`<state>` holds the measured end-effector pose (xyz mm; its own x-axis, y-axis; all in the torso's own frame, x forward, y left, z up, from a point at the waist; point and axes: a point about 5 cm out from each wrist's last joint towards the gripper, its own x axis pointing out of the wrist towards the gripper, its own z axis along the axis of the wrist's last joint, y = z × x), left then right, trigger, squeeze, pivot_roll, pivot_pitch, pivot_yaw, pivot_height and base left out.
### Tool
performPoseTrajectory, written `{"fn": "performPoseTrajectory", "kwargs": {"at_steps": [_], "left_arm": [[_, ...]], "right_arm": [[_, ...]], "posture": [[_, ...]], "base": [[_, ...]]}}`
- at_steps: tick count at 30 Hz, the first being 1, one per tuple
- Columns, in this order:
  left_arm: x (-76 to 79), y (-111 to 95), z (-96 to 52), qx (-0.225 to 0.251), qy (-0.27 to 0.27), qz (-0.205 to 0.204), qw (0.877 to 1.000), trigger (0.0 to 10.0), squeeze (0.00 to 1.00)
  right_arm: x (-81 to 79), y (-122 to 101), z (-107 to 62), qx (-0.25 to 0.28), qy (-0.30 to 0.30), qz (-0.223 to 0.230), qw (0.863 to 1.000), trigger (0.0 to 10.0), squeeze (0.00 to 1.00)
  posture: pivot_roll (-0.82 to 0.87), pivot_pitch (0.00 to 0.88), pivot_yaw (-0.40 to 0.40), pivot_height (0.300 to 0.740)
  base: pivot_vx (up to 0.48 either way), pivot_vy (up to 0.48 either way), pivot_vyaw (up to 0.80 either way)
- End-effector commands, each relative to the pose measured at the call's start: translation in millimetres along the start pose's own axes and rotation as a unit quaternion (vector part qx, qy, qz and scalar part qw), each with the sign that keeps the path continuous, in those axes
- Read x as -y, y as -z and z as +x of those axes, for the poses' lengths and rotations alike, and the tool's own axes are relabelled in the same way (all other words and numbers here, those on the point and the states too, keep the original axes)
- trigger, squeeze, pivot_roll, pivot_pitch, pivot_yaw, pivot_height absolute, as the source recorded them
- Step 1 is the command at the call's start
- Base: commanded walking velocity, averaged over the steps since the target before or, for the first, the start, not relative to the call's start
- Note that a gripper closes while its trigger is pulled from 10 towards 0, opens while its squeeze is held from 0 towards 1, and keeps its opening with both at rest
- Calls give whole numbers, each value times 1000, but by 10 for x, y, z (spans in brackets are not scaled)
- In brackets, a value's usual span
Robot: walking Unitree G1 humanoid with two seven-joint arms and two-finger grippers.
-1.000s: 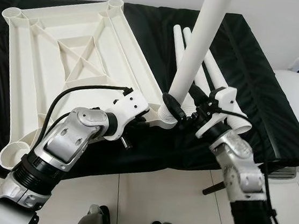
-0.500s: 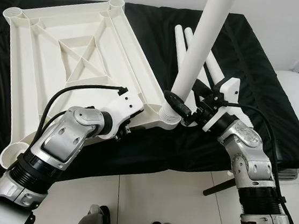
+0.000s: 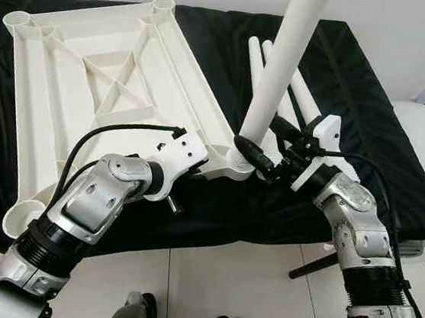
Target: Building children table
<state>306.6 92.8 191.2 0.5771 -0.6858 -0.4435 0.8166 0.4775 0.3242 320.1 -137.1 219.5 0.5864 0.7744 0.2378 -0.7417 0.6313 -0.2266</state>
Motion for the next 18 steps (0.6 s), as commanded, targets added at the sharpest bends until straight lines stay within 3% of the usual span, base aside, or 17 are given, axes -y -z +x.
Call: {"fn": "performPoseTrajectory", "kwargs": {"at_steps": [1,4,5,18], "left_arm": [[-28,78,-26,-13,-20,-5,1000,0,0],[-38,93,-35,-19,-21,-5,1000,157,0],[-55,111,-55,-25,-20,-1,1000,10000,0],[-67,146,-160,-32,-6,14,999,10000,0]], "right_arm": [[0,49,-35,-9,-2,-1,1000,10000,0],[7,54,-39,-10,-1,-1,1000,10000,0],[15,64,-44,-11,-1,-1,1000,10000,0],[5,272,-35,-41,-37,14,998,10000,0]], "posture": [[-35,203,12,740],[-33,204,13,740],[-33,205,13,740],[-11,212,3,740]], "base": [[0,0,0],[0,0,0],[0,0,0],[0,0,0]]}}
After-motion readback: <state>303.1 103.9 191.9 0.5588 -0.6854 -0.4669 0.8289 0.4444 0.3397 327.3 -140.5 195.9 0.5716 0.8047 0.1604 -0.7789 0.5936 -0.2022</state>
